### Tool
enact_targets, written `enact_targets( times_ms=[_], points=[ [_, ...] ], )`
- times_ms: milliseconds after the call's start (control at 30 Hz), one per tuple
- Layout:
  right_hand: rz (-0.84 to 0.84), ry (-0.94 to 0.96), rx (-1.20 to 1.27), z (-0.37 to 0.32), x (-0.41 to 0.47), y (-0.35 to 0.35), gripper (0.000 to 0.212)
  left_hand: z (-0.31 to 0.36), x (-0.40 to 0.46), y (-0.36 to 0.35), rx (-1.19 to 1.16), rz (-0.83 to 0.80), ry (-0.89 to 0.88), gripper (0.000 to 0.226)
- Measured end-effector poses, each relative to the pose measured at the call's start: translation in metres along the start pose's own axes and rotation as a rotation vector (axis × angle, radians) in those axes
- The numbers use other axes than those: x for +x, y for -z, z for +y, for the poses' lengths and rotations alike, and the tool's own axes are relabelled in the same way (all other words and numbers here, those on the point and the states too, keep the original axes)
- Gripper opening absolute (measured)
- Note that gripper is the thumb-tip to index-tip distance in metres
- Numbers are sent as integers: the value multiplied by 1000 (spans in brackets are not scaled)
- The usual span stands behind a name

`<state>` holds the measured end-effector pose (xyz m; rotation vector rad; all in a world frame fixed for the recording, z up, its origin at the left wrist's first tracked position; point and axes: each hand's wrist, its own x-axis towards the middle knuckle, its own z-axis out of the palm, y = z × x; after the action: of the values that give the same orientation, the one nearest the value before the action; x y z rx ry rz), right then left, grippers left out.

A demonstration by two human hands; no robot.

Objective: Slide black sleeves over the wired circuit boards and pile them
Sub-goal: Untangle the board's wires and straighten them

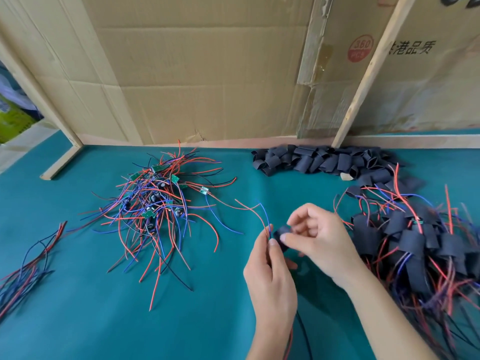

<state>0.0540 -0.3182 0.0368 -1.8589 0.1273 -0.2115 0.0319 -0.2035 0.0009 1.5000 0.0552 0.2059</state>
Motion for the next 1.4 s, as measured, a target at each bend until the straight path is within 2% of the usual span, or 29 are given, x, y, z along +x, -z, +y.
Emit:
enact_targets(
  times_ms=[67,200,333,467,700,867,967,1167,1400],
  points=[
    [-61,-23,121,3,-8,-2,28,-2,-1,1,15,-25,-21,34],
    [-177,-73,370,6,-13,4,26,-2,-2,1,16,-76,-29,36],
    [-277,-118,435,9,-15,10,24,-1,-1,2,-26,-75,3,41],
    [-363,-144,492,11,-14,17,27,-5,-3,3,-55,-78,-9,36],
    [-263,-100,456,7,-14,16,27,-7,-1,4,-62,-116,-24,26],
    [199,-63,601,3,-6,28,24,-8,-1,4,-39,-128,-49,25],
    [304,-80,714,6,0,25,20,-9,0,4,-34,-181,-42,24],
    [293,-128,905,4,4,24,20,-7,-1,4,-14,-253,-17,25],
    [203,-111,897,-1,0,33,21,-2,-2,3,13,-282,-14,24]
  ],
)
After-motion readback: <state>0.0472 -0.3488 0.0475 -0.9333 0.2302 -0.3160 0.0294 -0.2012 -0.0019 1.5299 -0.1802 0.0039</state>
